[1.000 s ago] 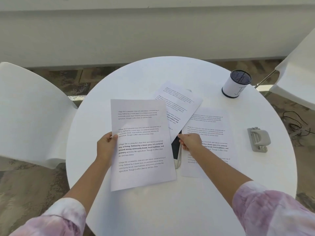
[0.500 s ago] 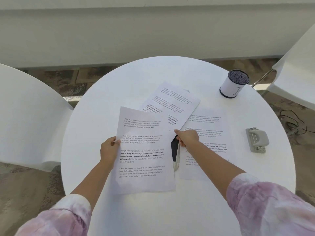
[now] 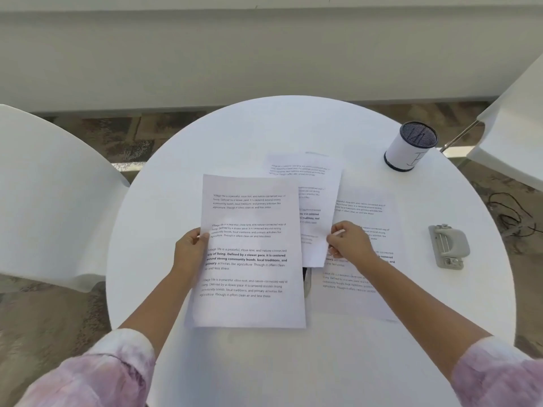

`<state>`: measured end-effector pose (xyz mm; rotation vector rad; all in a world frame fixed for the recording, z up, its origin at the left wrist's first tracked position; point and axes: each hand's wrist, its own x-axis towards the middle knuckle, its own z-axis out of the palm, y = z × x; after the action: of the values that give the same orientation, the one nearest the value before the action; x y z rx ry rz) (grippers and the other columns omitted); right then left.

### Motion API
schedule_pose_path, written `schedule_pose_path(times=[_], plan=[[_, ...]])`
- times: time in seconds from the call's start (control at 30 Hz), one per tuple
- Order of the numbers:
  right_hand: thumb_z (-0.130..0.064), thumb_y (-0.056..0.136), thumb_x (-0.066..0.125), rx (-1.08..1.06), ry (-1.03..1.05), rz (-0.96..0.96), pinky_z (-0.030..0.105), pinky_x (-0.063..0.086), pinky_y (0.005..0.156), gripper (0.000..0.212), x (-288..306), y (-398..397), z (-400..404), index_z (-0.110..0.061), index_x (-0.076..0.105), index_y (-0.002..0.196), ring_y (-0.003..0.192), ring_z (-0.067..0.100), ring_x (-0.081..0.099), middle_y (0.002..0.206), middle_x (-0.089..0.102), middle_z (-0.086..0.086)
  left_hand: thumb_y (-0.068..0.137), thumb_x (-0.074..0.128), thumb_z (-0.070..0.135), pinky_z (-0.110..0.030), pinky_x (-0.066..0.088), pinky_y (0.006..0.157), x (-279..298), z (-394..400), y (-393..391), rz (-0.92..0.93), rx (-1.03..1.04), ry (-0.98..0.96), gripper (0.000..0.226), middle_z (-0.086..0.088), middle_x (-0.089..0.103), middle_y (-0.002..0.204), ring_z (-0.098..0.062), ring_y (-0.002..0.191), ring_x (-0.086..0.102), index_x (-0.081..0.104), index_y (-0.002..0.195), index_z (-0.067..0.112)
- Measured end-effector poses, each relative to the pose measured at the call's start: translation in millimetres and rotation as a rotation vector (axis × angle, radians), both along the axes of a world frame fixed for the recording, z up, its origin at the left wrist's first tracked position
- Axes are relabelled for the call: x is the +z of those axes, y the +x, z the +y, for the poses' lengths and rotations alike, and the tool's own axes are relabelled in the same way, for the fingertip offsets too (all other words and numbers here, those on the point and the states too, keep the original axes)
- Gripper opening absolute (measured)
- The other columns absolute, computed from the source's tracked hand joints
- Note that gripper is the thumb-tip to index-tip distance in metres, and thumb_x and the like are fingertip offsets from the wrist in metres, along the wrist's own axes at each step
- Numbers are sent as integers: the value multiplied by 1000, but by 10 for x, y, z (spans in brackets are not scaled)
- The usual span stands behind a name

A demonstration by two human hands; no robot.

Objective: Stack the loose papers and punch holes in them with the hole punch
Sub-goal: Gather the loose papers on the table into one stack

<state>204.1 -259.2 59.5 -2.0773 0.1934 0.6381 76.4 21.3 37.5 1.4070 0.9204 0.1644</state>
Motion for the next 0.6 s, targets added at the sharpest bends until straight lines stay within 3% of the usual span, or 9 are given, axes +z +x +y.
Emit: schedule_pose_path(times=[0.1, 0.23, 0.33, 0.47, 0.6], plan=[[-2, 82, 58, 20, 34, 78, 21, 52, 50, 9, 17, -40, -199, -8, 58, 89, 52, 15, 56, 67, 61, 9, 93, 50, 9, -32, 52, 69, -31, -88, 52, 42, -9, -23, 15, -5, 66, 83, -20, 70, 60, 63, 99, 10], [-6, 84, 57, 84, 22, 157, 21, 52, 53, 4, -3, -159, -381, -7, 60, 87, 57, 16, 58, 72, 62, 9, 93, 48, 11, -33, 46, 77, -93, -275, 98, 89, -65, 41, 20, -1, 62, 79, -20, 74, 55, 60, 78, 16], [-11, 88, 51, 69, 51, 199, 27, 55, 58, 8, -57, -253, -428, -8, 58, 86, 58, 18, 59, 72, 62, 9, 92, 51, 16, -34, 43, 73, -109, -402, 120, 131, -87, 90, 16, -5, 58, 82, -22, 76, 52, 54, 77, 17], [-44, 87, 54, 124, 21, 139, 30, 48, 69, 29, -111, -313, -384, -16, 60, 85, 72, 18, 59, 81, 63, 1, 90, 53, 16, -48, 54, 75, -76, -539, 155, 161, -189, 143, 15, -14, 60, 91, -27, 80, 57, 53, 78, 24], [-23, 86, 63, 125, 59, 86, 30, 50, 71, 13, -79, -351, -306, -17, 63, 97, 84, 19, 61, 94, 66, 2, 89, 54, 11, -49, 54, 78, -39, -591, 175, 160, -274, 230, 11, -16, 65, 93, -34, 86, 63, 59, 83, 19]])
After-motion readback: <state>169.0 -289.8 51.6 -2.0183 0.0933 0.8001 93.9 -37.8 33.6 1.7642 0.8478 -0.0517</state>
